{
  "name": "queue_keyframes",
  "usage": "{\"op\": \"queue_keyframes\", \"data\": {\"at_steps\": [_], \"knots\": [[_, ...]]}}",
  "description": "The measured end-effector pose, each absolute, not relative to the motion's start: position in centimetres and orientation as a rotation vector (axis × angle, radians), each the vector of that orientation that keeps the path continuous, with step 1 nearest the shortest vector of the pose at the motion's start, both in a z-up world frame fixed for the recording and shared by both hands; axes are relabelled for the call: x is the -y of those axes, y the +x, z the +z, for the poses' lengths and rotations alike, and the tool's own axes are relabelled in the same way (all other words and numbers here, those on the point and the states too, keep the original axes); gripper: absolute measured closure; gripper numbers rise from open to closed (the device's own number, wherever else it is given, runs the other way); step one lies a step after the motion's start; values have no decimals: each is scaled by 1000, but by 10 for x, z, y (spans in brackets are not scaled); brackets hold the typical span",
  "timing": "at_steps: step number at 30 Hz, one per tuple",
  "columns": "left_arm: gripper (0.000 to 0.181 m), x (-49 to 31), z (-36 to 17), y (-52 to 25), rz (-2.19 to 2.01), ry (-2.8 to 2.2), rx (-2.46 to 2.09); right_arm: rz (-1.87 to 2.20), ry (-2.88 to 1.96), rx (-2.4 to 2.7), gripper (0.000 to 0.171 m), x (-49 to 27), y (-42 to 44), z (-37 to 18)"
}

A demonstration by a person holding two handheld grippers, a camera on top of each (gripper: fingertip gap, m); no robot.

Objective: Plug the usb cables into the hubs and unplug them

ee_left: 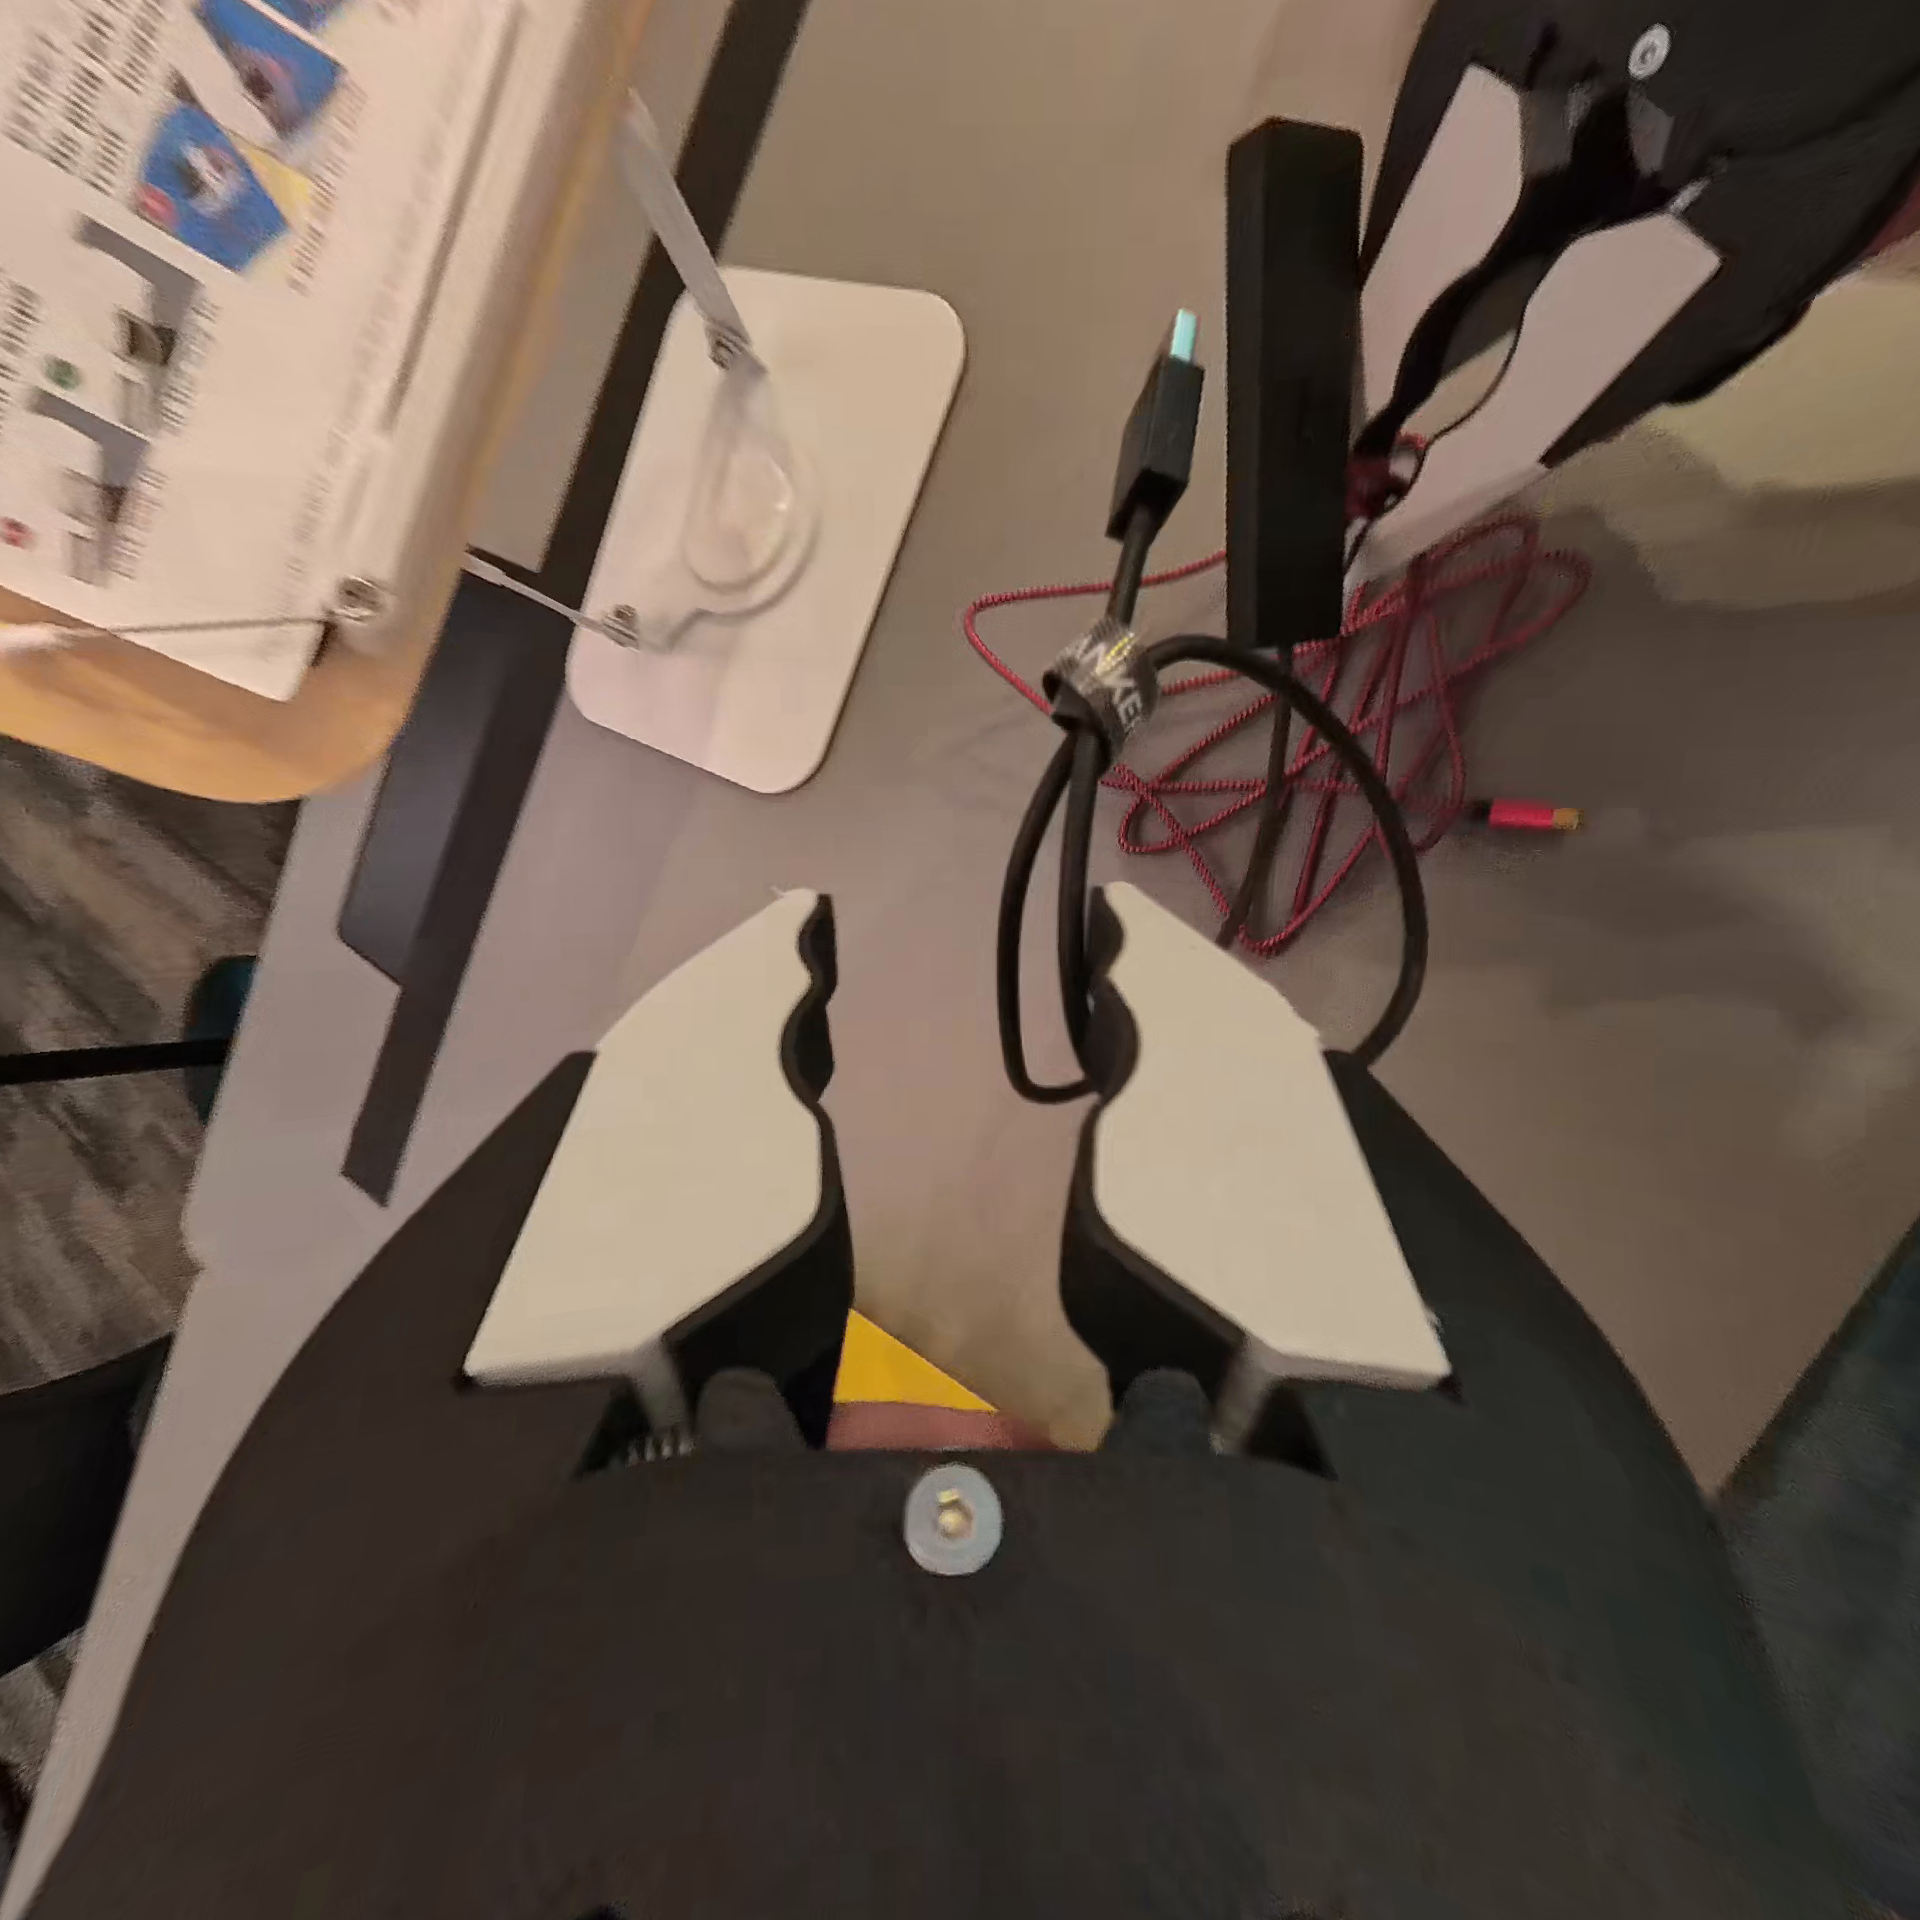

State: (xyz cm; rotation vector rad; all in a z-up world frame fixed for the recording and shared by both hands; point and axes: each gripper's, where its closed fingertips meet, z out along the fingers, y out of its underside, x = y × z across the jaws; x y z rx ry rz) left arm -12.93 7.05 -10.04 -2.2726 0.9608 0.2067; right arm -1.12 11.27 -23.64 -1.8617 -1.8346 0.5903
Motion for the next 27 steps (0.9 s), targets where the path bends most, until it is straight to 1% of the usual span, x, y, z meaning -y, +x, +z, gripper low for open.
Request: {"op": "queue_keyframes", "data": {"at_steps": [2, 3, 7, 13, 17, 19, 22, 27], "knots": [[121, -63, -115, -130, 148, -2338, -1009, 527, -1860, 1866, 166, -115, -7, -242], [117, -62, -121, -134, 158, -2357, -1031, 513, -1868, 1878, 166, -115, -7, -245], [119, -60, -138, -137, 183, -2370, -1119, 466, -1859, 1919, 168, -116, -5, -252], [126, -72, -140, -86, 54, -2224, -1102, 578, -1784, 1953, 170, -107, -12, -245], [125, -86, -145, -52, -60, -2084, -1166, 640, -1725, 1990, 170, -99, -12, -238], [121, -94, -138, -43, -34, -1957, -1200, 704, -1715, 2000, 171, -94, -11, -234], [104, -94, -134, -33, 173, -1707, -1398, 873, -1698, 1981, 171, -86, -10, -224], [59, -97, -154, -30, 367, -1567, -1588, 1084, -1655, 1963, 171, -78, -10, -212]]}}
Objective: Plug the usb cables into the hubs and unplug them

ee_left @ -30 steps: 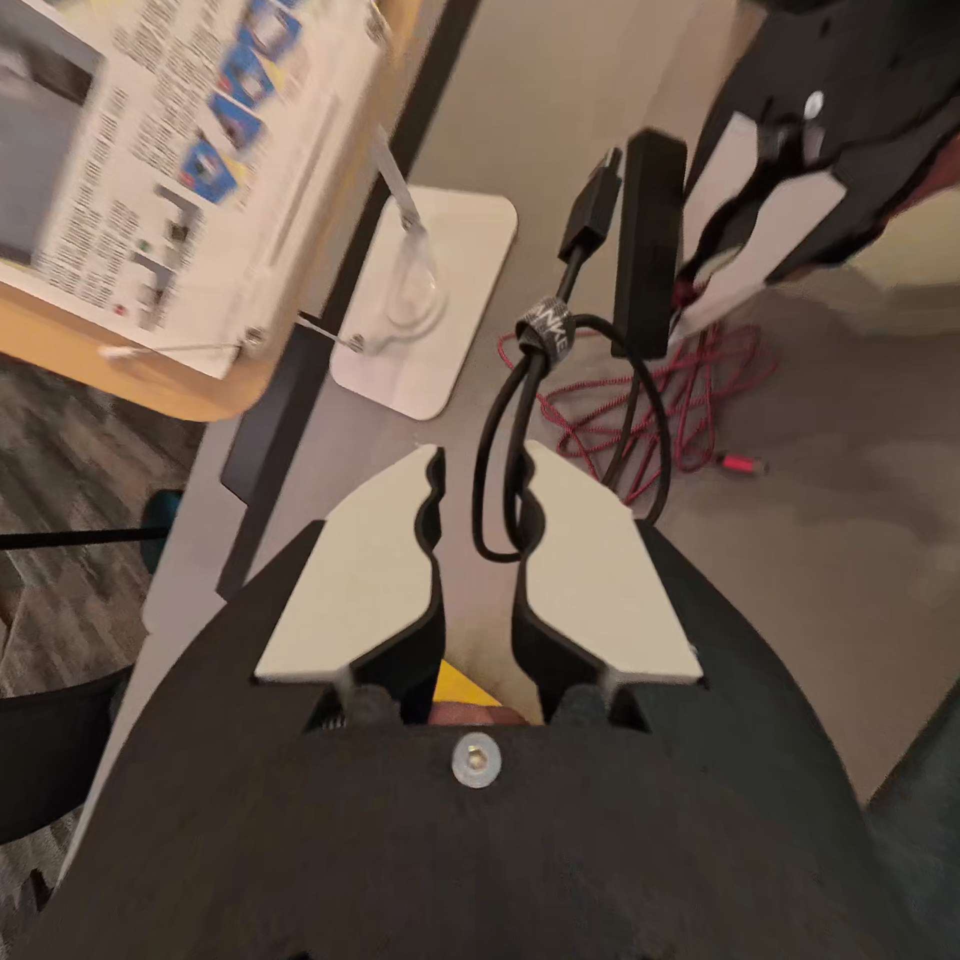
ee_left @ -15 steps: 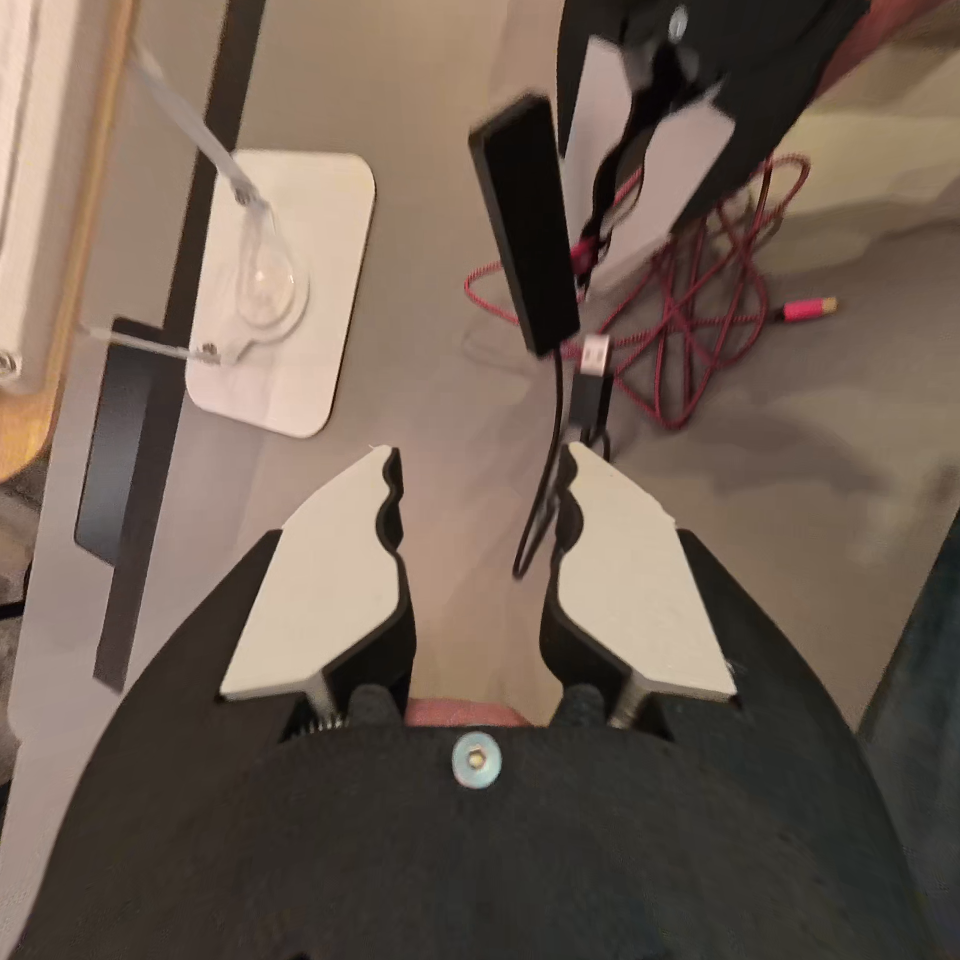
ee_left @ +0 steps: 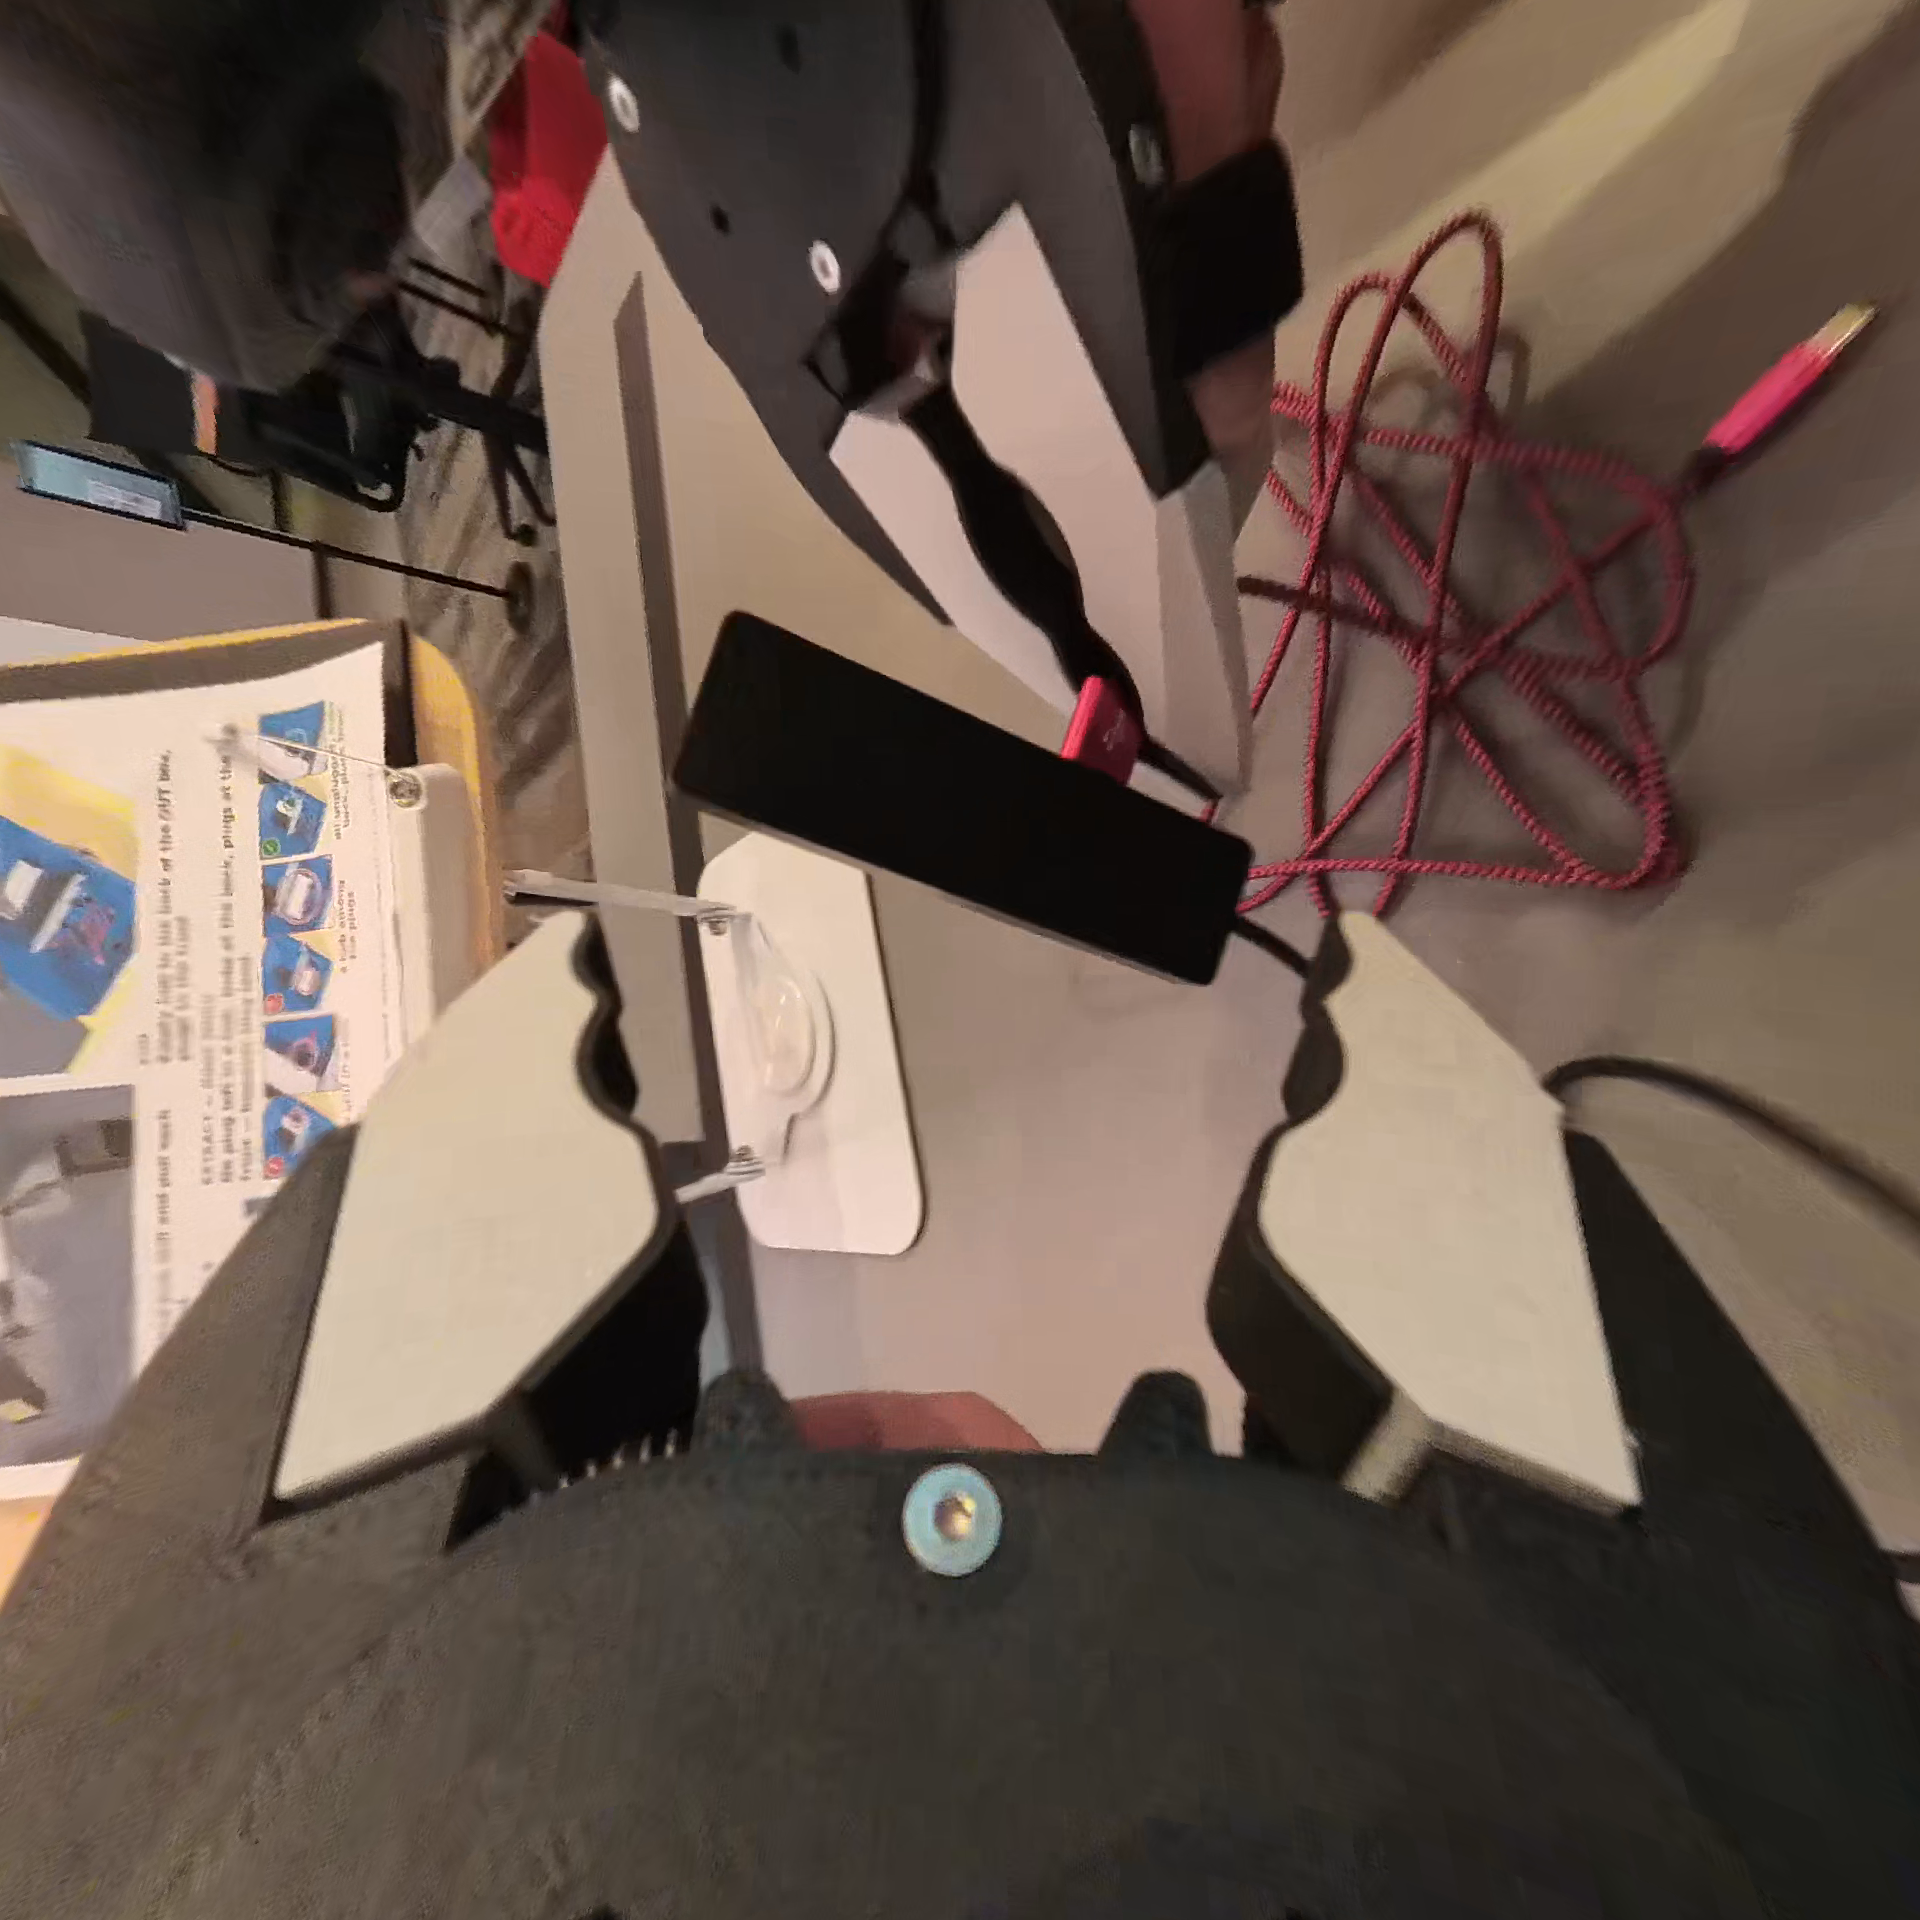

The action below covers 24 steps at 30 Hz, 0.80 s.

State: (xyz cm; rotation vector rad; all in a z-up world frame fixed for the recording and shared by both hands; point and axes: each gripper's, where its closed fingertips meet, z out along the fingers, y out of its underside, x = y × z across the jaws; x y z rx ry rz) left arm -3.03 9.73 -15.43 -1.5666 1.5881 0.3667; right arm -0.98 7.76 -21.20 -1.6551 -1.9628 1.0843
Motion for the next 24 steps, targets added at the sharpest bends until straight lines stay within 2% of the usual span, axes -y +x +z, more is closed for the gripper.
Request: {"op": "queue_keyframes", "data": {"at_steps": [4, 9, 16, 24], "knots": [[35, -107, -165, -36, 568, -1424, -1687, 1154, -1655, 1971, 171, -74, -10, -213], [35, -111, -177, -32, 721, -1266, -1764, 1266, -1658, 1943, 171, -70, -15, -207], [34, -113, -183, -33, 540, -1403, -1738, 1306, -1647, 1964, 171, -63, -18, -206], [35, -117, -183, -38, 535, -1429, -1683, 1311, -1755, 1888, 171, -69, -24, -205]]}}
